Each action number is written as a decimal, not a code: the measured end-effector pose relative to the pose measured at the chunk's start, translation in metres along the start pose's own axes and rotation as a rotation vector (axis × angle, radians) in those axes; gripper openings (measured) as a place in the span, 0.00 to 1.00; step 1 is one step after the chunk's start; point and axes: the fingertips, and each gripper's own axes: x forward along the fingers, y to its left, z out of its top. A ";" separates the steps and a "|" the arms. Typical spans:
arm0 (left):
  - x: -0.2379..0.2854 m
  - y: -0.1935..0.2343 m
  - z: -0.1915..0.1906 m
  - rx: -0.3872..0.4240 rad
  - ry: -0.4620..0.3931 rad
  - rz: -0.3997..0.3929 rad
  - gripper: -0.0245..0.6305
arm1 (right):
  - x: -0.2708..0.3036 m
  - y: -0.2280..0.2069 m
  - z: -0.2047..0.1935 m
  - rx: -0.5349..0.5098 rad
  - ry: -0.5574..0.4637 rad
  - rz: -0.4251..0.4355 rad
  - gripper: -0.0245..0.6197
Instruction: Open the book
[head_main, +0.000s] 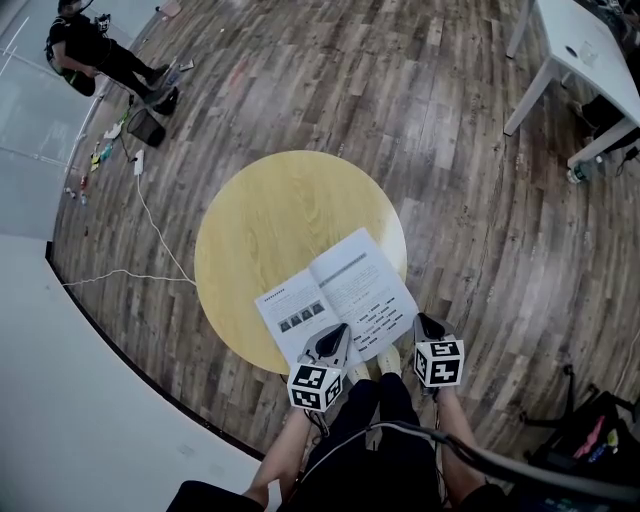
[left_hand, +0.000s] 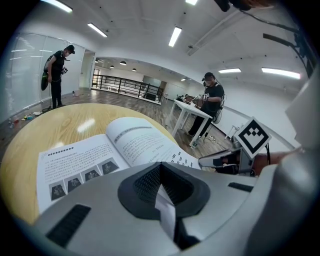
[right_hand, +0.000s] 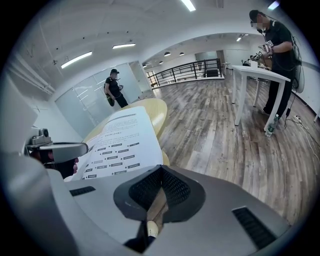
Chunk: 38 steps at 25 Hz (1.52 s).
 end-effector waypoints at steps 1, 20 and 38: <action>0.000 0.000 -0.001 0.000 0.002 0.000 0.04 | 0.000 0.001 0.000 -0.003 0.001 -0.001 0.05; -0.004 0.003 -0.005 -0.023 0.004 0.014 0.04 | -0.004 -0.003 0.003 0.014 -0.017 0.008 0.35; -0.033 -0.003 0.008 -0.050 -0.077 0.035 0.04 | -0.050 0.026 0.033 -0.132 -0.078 -0.075 0.05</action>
